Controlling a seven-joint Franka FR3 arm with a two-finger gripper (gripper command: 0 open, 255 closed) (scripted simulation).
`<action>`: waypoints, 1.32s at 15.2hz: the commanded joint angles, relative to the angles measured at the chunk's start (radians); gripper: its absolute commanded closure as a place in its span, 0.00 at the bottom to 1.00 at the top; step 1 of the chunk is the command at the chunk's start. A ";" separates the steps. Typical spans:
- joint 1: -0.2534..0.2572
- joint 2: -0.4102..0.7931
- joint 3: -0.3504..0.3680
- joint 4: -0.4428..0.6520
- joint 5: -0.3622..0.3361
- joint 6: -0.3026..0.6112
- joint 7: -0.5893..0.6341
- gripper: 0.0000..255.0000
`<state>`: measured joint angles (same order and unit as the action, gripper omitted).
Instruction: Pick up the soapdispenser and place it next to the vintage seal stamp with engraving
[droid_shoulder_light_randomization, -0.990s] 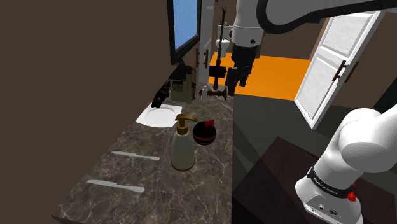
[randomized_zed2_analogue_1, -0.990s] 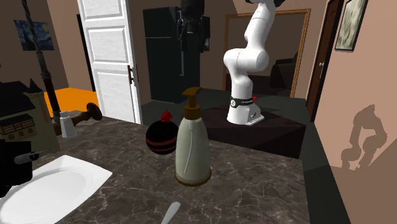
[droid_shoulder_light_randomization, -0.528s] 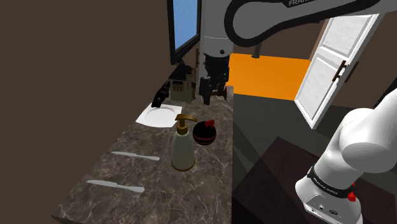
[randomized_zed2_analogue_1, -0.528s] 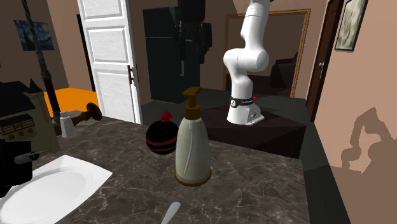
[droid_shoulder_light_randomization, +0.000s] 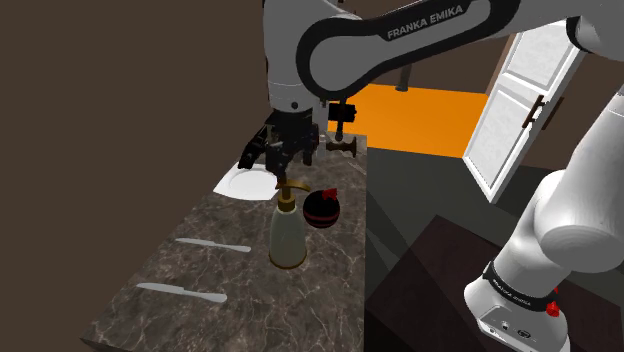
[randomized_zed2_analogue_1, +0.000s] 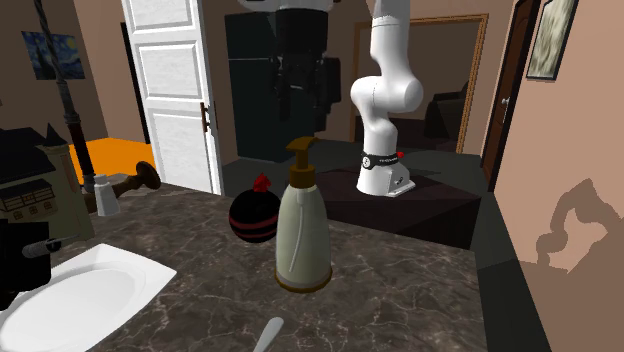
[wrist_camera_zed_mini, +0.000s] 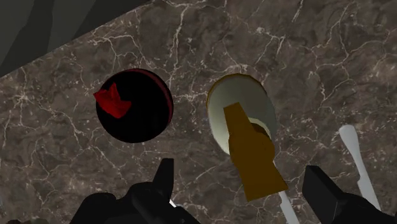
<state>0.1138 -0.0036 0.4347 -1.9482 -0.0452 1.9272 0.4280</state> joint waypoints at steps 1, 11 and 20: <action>0.017 0.092 0.017 0.076 -0.042 0.003 0.048 0.00; 0.025 0.139 0.014 0.022 -0.068 0.098 0.069 0.00; 0.025 0.139 0.014 0.023 -0.068 0.097 0.069 1.00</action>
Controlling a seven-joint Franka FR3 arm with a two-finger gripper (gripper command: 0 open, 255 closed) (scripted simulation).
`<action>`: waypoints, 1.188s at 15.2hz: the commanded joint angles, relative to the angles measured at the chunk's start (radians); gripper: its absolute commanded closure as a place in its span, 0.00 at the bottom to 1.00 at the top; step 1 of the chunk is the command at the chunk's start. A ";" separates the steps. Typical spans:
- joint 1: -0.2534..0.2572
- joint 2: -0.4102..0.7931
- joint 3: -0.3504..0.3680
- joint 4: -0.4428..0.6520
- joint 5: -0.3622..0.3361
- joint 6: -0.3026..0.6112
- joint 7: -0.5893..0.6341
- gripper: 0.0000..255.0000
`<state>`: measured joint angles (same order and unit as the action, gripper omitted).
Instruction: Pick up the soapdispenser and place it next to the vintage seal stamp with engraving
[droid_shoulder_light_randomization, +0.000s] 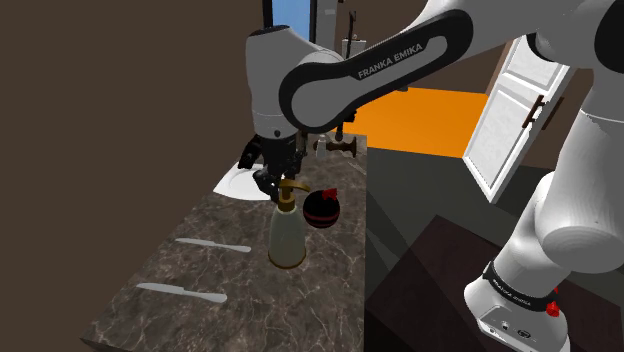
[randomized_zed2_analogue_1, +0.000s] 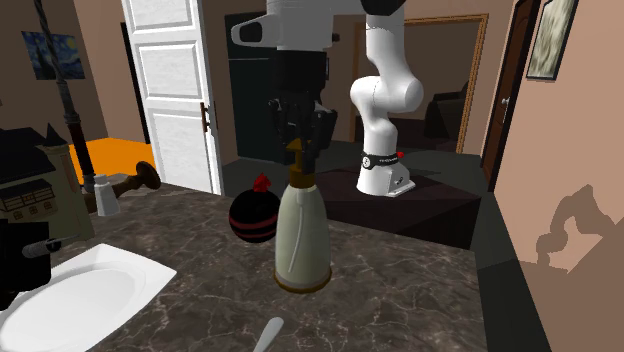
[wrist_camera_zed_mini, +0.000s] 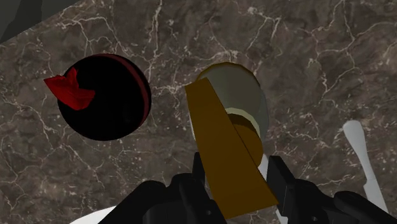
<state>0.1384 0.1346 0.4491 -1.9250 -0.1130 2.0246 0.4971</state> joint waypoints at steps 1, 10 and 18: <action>0.000 0.000 0.000 0.000 0.000 0.000 0.000 1.00; -0.001 -0.013 0.001 0.025 0.008 -0.037 -0.007 1.00; -0.003 -0.038 0.003 0.104 0.024 -0.138 -0.020 1.00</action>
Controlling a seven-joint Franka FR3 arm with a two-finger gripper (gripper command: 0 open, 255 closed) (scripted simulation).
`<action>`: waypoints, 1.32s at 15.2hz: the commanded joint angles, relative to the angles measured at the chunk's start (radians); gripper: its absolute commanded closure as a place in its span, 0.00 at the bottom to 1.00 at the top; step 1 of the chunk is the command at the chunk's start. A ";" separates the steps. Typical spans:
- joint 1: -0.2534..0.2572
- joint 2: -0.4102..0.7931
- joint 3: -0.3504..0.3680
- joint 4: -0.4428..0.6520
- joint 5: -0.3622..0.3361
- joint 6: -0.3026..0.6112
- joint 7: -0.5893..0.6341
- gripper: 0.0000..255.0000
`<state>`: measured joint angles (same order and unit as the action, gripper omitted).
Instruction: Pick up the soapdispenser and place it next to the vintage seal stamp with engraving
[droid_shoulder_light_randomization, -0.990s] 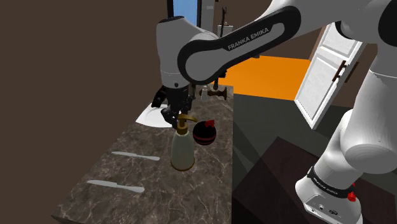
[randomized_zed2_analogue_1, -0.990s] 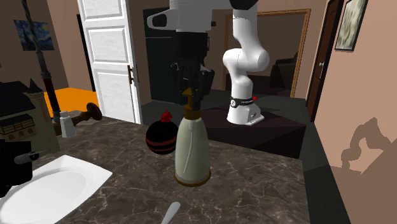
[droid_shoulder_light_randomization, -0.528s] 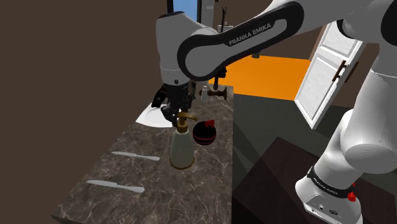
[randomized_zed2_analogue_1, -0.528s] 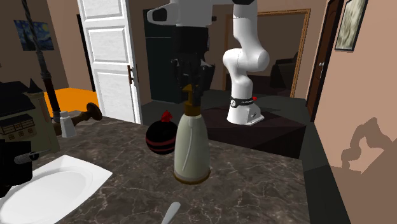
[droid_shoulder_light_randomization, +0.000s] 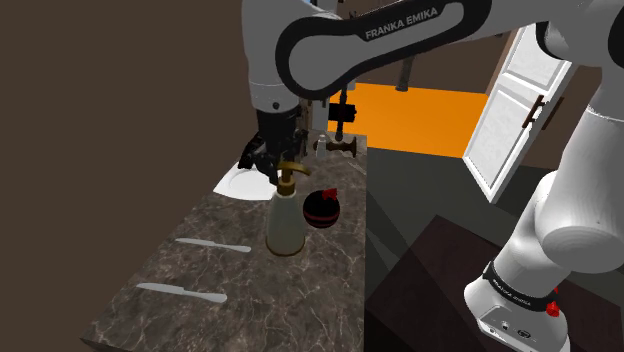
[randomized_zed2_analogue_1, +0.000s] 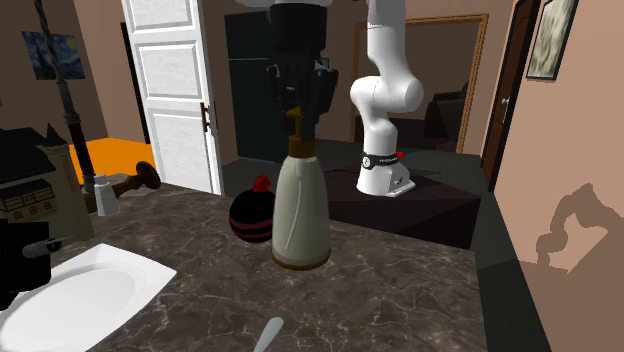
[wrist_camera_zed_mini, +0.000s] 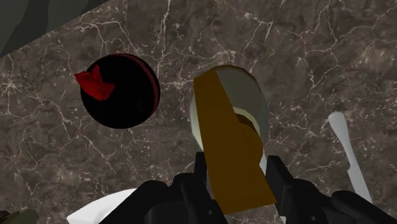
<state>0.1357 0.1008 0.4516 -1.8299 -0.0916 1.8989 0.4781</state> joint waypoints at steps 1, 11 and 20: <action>0.000 -0.007 0.001 0.020 0.004 -0.026 -0.003 1.00; 0.001 -0.015 0.002 0.144 0.010 -0.158 -0.012 1.00; 0.007 -0.001 0.006 0.283 0.005 -0.283 -0.013 1.00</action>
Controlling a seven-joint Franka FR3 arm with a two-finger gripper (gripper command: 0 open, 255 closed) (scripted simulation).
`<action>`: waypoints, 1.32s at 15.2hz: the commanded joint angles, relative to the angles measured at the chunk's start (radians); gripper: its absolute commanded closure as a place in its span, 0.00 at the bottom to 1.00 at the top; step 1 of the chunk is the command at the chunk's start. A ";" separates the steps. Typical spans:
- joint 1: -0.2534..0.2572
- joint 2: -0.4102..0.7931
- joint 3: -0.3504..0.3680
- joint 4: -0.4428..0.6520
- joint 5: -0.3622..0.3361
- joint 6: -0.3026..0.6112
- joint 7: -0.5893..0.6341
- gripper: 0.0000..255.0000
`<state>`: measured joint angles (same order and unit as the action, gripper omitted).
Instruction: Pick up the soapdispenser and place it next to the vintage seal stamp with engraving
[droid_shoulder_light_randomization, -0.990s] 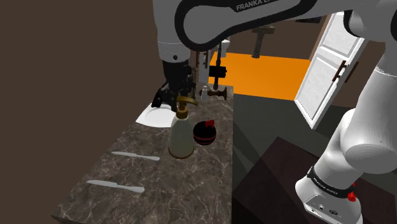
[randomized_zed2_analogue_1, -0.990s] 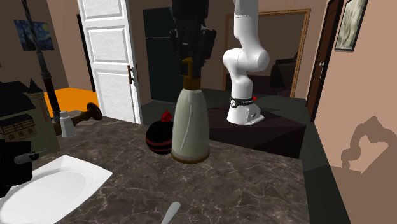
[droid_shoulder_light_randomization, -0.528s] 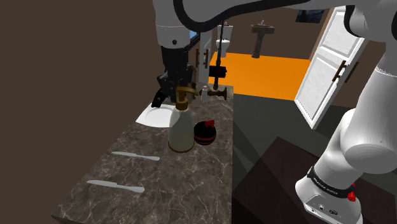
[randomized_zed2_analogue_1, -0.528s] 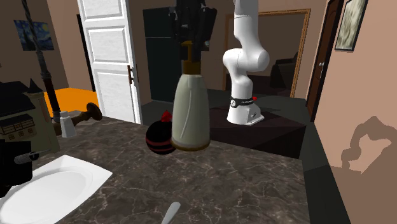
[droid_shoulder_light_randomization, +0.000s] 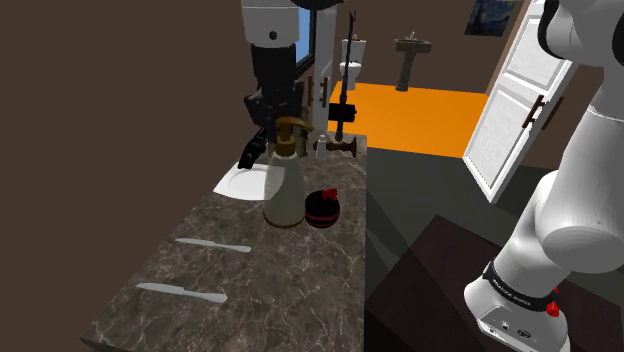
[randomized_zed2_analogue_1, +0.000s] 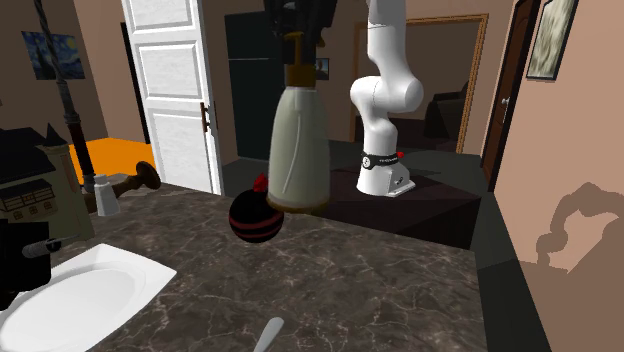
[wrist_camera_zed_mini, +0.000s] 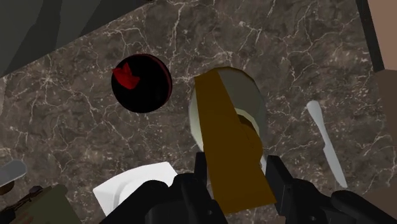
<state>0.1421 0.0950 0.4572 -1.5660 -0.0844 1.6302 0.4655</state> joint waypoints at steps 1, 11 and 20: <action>0.002 0.008 0.001 0.036 -0.004 -0.029 0.000 1.00; -0.124 -0.072 -0.102 -0.054 0.030 0.001 -0.227 1.00; -0.231 -0.062 -0.205 -0.042 0.029 0.009 -0.436 1.00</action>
<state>-0.0765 0.0232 0.2643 -1.6213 -0.0532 1.6408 0.0550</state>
